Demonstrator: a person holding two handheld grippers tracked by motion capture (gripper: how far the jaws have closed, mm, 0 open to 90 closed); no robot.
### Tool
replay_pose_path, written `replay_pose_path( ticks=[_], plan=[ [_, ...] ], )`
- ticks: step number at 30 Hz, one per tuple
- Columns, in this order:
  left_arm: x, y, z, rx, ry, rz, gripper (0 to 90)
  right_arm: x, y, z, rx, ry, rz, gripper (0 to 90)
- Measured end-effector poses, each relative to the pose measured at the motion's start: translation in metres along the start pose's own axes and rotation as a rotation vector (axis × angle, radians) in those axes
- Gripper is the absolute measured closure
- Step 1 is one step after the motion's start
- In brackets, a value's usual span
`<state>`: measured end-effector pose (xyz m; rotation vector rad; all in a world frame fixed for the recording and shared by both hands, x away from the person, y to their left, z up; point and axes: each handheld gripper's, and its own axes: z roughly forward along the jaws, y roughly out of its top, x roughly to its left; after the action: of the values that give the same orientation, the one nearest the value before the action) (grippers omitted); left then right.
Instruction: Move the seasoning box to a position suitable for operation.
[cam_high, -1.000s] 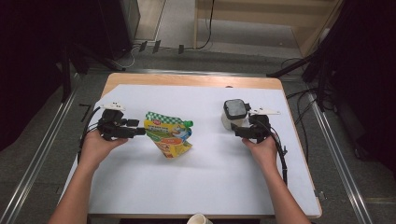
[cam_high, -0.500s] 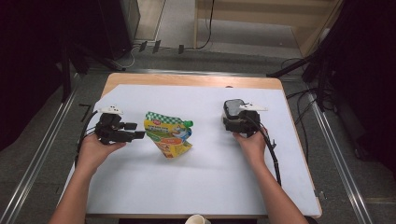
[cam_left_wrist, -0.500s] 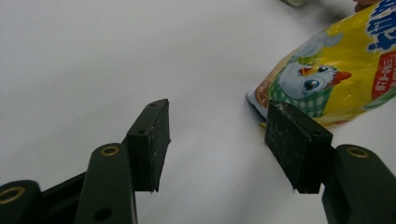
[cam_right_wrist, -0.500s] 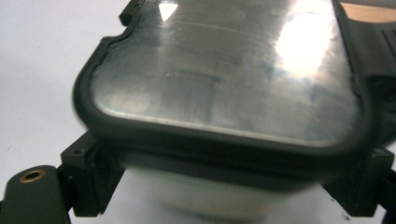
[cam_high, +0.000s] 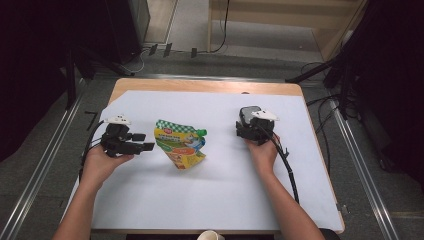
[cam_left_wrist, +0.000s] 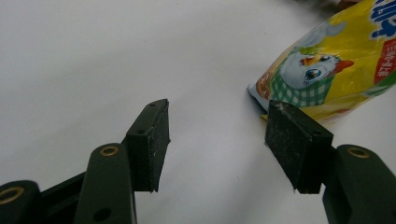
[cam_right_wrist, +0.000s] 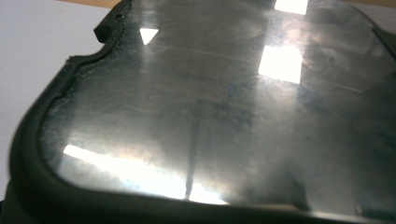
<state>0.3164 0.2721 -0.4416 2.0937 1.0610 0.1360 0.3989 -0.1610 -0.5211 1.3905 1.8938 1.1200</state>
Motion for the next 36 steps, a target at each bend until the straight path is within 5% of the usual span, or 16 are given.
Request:
replay_pose_path(
  ticks=[14,36],
  plan=[
    [0.004,-0.001,0.0,0.009,0.0,-0.007,40.6,-0.002,0.003,-0.005,0.003,0.02,0.018,15.2],
    [0.013,0.008,0.012,0.015,-0.01,-0.005,40.6,0.014,0.005,-0.044,-0.001,0.109,-0.008,15.4]
  ],
)
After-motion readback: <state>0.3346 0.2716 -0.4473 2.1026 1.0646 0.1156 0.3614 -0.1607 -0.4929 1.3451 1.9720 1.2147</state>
